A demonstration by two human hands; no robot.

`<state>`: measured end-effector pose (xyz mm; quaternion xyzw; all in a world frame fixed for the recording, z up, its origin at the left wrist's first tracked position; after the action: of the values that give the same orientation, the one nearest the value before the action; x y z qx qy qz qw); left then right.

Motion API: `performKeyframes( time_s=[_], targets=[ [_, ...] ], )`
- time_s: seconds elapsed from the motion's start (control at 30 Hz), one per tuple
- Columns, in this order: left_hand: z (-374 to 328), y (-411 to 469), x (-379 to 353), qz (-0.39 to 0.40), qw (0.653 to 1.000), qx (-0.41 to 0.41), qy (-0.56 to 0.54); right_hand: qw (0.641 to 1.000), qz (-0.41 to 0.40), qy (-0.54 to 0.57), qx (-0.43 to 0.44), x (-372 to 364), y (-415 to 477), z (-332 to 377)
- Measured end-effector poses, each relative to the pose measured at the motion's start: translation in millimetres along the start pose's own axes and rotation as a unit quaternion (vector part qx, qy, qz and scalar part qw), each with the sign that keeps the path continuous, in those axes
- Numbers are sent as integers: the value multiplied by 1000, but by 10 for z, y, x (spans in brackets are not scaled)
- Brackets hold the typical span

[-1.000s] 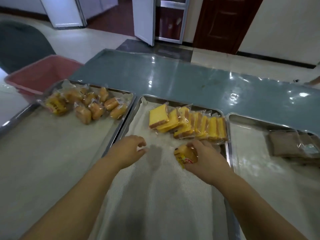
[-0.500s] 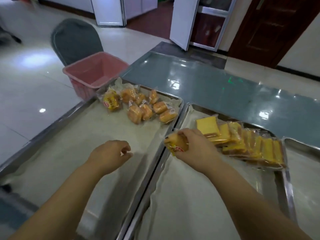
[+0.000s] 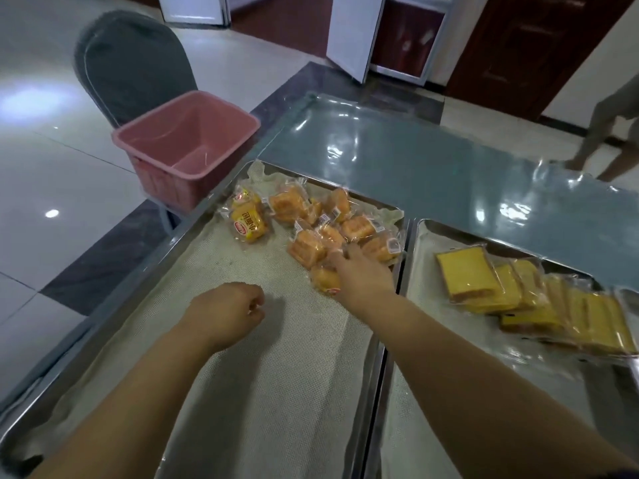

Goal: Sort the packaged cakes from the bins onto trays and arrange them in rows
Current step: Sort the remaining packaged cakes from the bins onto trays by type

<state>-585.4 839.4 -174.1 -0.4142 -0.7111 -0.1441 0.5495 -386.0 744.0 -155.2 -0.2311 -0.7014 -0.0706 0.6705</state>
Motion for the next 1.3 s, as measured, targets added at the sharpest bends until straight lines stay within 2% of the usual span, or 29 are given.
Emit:
performKeyframes(
  time_s=[0.1,0.23,0.4,0.5,0.8,1.1,1.3],
  targets=[
    [-23,28,11,6,1000,-16,-2,998,52,-26,24,-69,-2,21],
    [-111,25,63,6,999,-35,16,992,106,36,59,-10,-131,-71],
    [-358,-45,194,9,998,-49,43,987,99,120,51,339,-503,-350],
    [-618,-144,248,-1,996,-68,61,987,94,122,38,493,-867,-581],
    [-1871,-728,-112,0,985,-137,103,983,135,103,-68,184,-2339,-1500],
    [-3316,-1451,-978,68,962,-221,141,968,174,117,-141,-320,-4035,-2563],
    [-4046,-1561,-1298,101,946,-253,176,956,181,134,-186,-467,-4683,-3214]
  ],
)
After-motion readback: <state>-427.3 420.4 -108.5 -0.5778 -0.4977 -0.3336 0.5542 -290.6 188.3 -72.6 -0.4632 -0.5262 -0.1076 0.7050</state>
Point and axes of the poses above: each hand's wrist, its own y-axis towards the middle knuckle, its own x-axis out of the back of the hand, z = x × y, the point moved 1 cm from there along y, towards the middle knuckle, and after that the axes turned 4 degrees about -y, right-handed, at the moved point
